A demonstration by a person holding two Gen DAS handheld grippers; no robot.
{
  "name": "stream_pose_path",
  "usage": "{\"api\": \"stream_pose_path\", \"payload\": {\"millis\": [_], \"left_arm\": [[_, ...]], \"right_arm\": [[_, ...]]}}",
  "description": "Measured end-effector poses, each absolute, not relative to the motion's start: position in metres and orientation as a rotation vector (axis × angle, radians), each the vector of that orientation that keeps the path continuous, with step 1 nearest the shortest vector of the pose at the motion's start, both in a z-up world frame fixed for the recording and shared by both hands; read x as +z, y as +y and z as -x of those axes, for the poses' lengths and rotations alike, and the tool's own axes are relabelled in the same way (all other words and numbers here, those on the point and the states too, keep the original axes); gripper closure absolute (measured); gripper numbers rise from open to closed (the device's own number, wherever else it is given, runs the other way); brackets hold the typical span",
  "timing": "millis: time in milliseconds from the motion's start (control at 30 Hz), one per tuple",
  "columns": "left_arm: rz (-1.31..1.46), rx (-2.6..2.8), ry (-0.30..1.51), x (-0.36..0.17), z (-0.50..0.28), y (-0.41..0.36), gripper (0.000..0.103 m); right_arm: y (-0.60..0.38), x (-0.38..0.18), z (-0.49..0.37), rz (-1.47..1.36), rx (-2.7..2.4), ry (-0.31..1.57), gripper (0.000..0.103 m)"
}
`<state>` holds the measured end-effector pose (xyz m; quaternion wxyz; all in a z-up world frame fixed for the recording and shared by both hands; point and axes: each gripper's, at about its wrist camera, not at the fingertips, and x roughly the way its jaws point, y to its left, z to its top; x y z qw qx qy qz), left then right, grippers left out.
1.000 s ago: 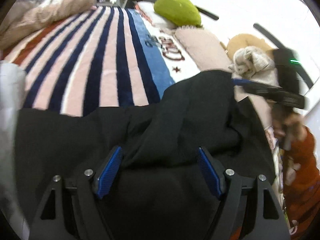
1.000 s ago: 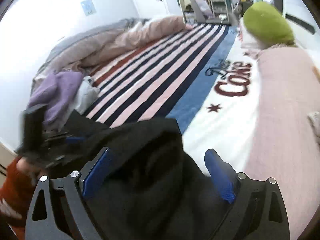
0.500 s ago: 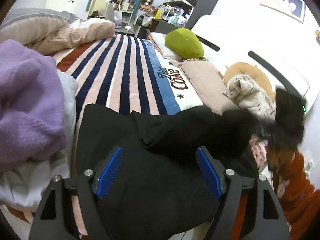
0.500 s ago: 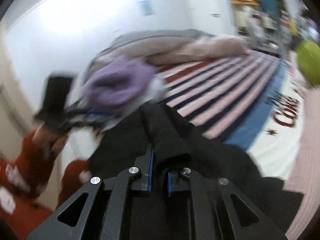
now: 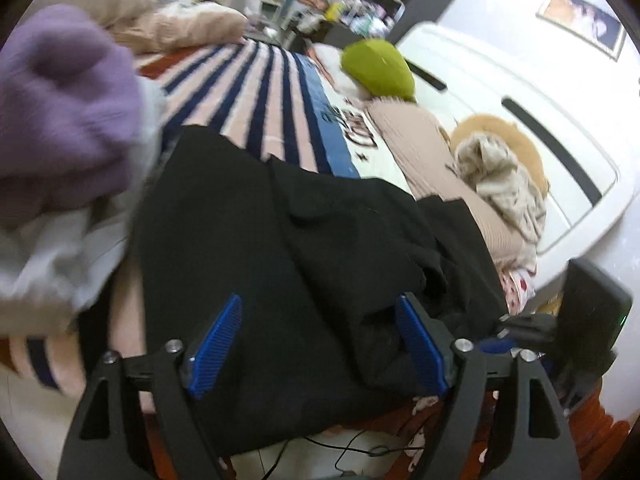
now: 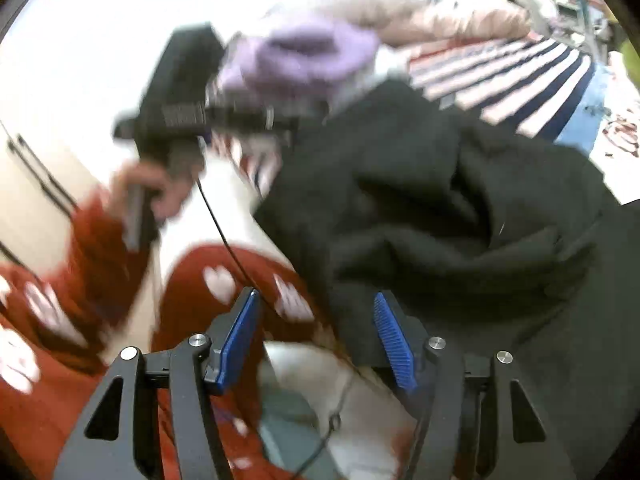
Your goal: Fold large clothes
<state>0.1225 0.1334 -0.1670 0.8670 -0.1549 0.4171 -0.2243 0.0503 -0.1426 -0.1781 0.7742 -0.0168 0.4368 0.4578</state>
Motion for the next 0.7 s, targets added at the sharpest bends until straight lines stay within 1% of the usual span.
{"api": "stream_pose_path", "payload": {"millis": [33,67,100,133,167,233,267,367,500,533,633,667,700], "left_arm": [[0.334,-0.447,0.856,-0.169,-0.113,0.144,0.019],[0.346,-0.425,0.85,-0.171,-0.106,0.151,0.017],[0.363,-0.406,0.851,-0.176,-0.099,0.16,0.017],[0.385,-0.391,0.857,-0.183,-0.093,0.169,0.017],[0.403,-0.378,0.859,-0.19,-0.087,0.175,0.017],[0.439,-0.346,0.865,-0.206,-0.078,0.19,0.017],[0.458,-0.331,0.873,-0.213,-0.076,0.196,0.017],[0.533,-0.33,0.88,-0.235,-0.071,0.207,0.017],[0.601,-0.368,0.882,-0.259,-0.076,0.203,0.017],[0.615,-0.375,0.897,-0.266,-0.079,0.198,0.017],[0.64,-0.382,0.934,-0.284,-0.087,0.187,0.017],[0.65,-0.377,0.94,-0.289,-0.088,0.186,0.017],[0.667,-0.367,0.941,-0.294,-0.088,0.185,0.017]], "right_arm": [[-0.146,-0.17,-0.048,0.007,0.97,0.9,0.048],[-0.145,-0.163,-0.048,-0.012,0.936,0.852,0.054],[-0.142,-0.156,-0.05,-0.007,0.882,0.811,0.067],[-0.138,-0.153,-0.055,0.008,0.834,0.787,0.072],[-0.134,-0.152,-0.06,0.014,0.794,0.77,0.076],[-0.124,-0.156,-0.079,-0.028,0.731,0.763,0.079],[-0.119,-0.162,-0.091,-0.045,0.698,0.766,0.084],[-0.105,-0.185,-0.119,-0.022,0.605,0.795,0.084],[-0.093,-0.244,-0.14,-0.014,0.631,0.997,0.083],[-0.092,-0.25,-0.136,-0.002,0.627,0.995,0.083],[-0.091,-0.246,-0.128,0.015,0.61,0.972,0.082],[-0.094,-0.238,-0.124,0.0,0.602,0.967,0.08],[-0.097,-0.233,-0.119,-0.012,0.605,0.948,0.08]]}}
